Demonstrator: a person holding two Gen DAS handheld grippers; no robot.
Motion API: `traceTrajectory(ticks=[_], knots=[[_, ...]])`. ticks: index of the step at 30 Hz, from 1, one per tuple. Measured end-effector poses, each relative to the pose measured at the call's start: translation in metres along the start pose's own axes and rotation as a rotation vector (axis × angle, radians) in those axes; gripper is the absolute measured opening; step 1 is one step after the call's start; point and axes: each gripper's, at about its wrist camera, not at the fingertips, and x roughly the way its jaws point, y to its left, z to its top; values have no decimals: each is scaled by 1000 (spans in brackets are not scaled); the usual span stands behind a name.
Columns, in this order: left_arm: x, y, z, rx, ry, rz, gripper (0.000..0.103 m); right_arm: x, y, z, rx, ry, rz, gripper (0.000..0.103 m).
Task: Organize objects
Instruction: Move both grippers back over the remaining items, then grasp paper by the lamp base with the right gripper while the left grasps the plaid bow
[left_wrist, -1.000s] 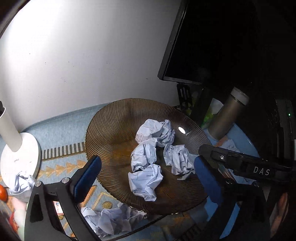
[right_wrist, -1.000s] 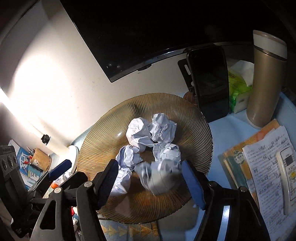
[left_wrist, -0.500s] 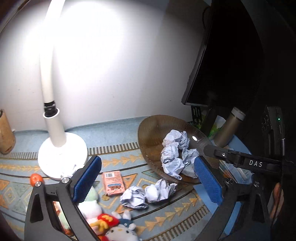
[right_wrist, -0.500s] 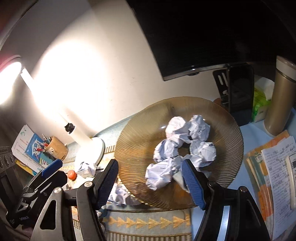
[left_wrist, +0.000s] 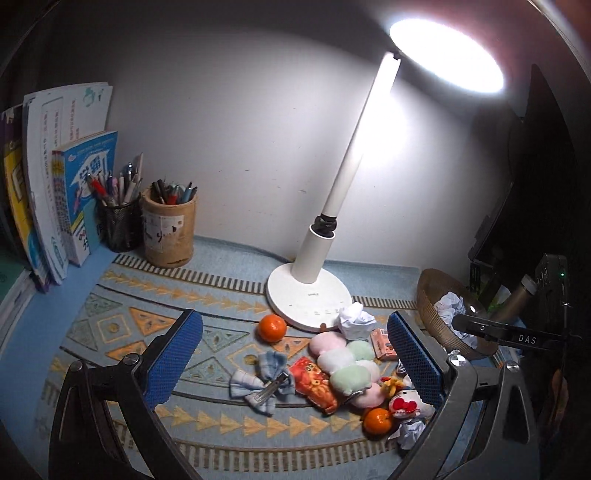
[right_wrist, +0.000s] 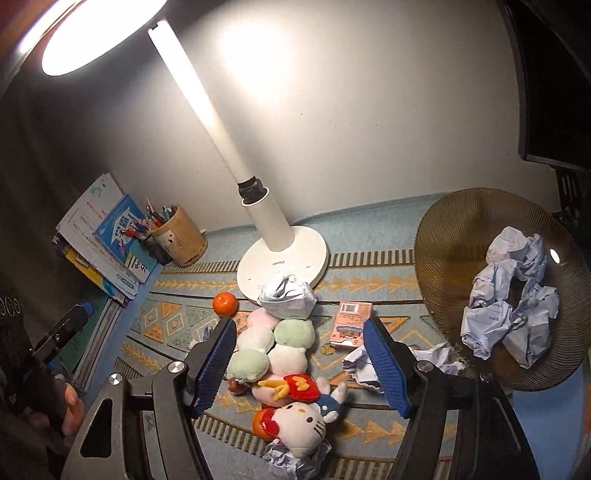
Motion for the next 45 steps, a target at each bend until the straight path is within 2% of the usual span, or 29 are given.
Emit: traceTrajectory(ticks=[4, 8, 14, 17, 24, 29, 30, 32, 33, 34, 36, 39, 41, 45], knots=[[3, 33, -19, -23, 26, 37, 100, 25, 25, -6, -31, 41, 21, 69], [21, 41, -42, 29, 88, 56, 100, 47, 37, -7, -38, 77, 23, 69], [63, 23, -72, 213, 214, 32, 100, 77, 32, 2, -15, 109, -7, 70], [85, 15, -82, 271, 267, 37, 100, 98, 27, 7, -5, 150, -11, 78], [127, 11, -90, 340, 364, 44, 100, 139, 18, 16, -17, 207, -58, 79], [137, 13, -89, 317, 387, -10, 99, 161, 17, 21, -25, 232, -68, 79], [138, 13, -89, 318, 393, -15, 97, 165, 18, 21, -32, 236, -75, 79], [139, 10, -92, 328, 403, -18, 83, 171, 20, 21, -41, 246, -77, 79], [138, 9, -92, 339, 395, -9, 82, 172, 21, 21, -42, 246, -80, 78], [138, 8, -93, 349, 392, -5, 77, 173, 23, 22, -45, 245, -85, 76], [137, 5, -93, 366, 386, -1, 69, 175, 25, 23, -50, 244, -99, 60], [133, 2, -94, 387, 369, 0, 52, 175, 27, 22, -68, 239, -123, 58], [130, 1, -94, 391, 363, -12, 29, 173, 31, 21, -81, 226, -129, 57], [126, 1, -95, 380, 357, -6, 25, 158, 34, 21, -96, 178, -116, 56]])
